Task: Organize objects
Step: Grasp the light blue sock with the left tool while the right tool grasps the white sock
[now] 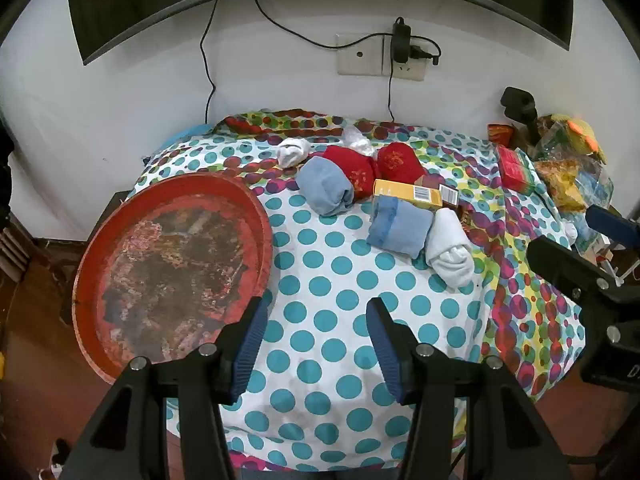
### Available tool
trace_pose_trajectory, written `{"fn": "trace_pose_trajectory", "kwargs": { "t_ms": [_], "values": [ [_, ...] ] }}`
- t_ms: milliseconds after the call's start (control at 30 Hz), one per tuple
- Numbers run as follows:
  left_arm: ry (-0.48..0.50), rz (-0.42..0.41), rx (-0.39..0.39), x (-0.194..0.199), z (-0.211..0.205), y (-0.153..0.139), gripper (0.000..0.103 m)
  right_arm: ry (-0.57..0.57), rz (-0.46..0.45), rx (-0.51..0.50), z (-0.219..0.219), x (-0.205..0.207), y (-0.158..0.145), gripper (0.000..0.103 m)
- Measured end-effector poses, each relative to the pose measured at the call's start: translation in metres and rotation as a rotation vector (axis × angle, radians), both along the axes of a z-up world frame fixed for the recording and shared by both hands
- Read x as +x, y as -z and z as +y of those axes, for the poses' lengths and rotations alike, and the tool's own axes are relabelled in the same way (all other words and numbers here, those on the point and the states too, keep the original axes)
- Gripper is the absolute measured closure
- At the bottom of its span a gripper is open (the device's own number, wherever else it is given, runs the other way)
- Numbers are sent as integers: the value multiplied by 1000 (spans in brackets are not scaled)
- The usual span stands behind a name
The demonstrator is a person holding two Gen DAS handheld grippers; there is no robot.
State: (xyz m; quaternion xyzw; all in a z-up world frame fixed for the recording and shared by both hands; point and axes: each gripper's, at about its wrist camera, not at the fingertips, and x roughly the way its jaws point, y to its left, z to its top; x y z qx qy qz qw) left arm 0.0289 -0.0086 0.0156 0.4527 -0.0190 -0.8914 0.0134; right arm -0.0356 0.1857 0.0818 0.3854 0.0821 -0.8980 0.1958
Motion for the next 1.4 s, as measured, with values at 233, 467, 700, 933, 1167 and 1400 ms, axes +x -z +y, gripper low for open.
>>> {"fn": "trace_pose_trajectory", "kwargs": {
  "t_ms": [233, 467, 700, 933, 1167, 1400],
  "values": [
    [16, -25, 14, -9, 0, 7, 50, 10, 0, 19, 0, -2, 1, 0],
    [27, -48, 45, -18, -8, 25, 50, 16, -18, 23, 2, -14, 16, 0],
    [35, -69, 79, -29, -20, 45, 50, -24, -67, 39, 1, -27, 46, 1],
    [54, -77, 88, -43, -19, 61, 50, -84, -87, 68, -12, -40, 75, 19],
    [88, -87, 89, -61, -9, 76, 50, -65, -157, 24, -11, -71, 98, 30],
    [133, -89, 89, -77, 1, 87, 50, -73, -194, 23, -18, -91, 120, 46]
  ]
}}
